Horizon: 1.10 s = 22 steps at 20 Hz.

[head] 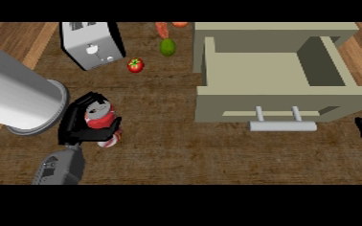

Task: Pick up the can, place it into the drawer and close the drawer

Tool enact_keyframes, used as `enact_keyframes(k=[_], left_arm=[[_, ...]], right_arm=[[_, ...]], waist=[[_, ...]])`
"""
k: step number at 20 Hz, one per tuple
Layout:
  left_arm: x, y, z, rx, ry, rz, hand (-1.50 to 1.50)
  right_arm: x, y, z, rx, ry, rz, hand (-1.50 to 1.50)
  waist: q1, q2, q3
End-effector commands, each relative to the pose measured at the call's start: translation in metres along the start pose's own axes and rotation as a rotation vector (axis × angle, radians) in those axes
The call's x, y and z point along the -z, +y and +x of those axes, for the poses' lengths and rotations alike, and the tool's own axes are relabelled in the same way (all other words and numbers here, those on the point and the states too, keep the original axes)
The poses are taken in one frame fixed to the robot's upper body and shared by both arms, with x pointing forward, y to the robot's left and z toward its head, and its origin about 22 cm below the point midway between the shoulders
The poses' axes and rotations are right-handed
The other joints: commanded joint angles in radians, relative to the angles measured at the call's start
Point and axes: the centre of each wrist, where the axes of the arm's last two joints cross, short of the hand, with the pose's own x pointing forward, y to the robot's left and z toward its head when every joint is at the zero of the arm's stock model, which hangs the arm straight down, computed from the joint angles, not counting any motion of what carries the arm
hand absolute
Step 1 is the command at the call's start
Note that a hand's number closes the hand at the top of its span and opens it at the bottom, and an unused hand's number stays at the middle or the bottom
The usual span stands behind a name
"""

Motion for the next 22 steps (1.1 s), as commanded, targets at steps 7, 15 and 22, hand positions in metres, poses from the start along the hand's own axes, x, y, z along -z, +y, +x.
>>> enact_keyframes(k=[7,15,22], left_arm=[[0.041,-0.070,0.073,0.059,-0.091,0.013,1.50],[0.072,-0.136,0.134,0.080,-0.094,-0.066,1.50],[0.089,-0.191,0.186,0.103,-0.134,-0.077,1.50]], right_arm=[[-0.005,-0.007,0.002,0.008,-0.017,-0.006,-1.50],[-0.001,0.007,0.018,-0.016,-0.024,-0.020,-1.50],[0.000,-0.003,0.014,-0.014,-0.021,-0.021,-1.50]], waist=[[-0.003,0.000,0.000],[-0.009,0.001,-0.001],[-0.010,0.001,0.000]])
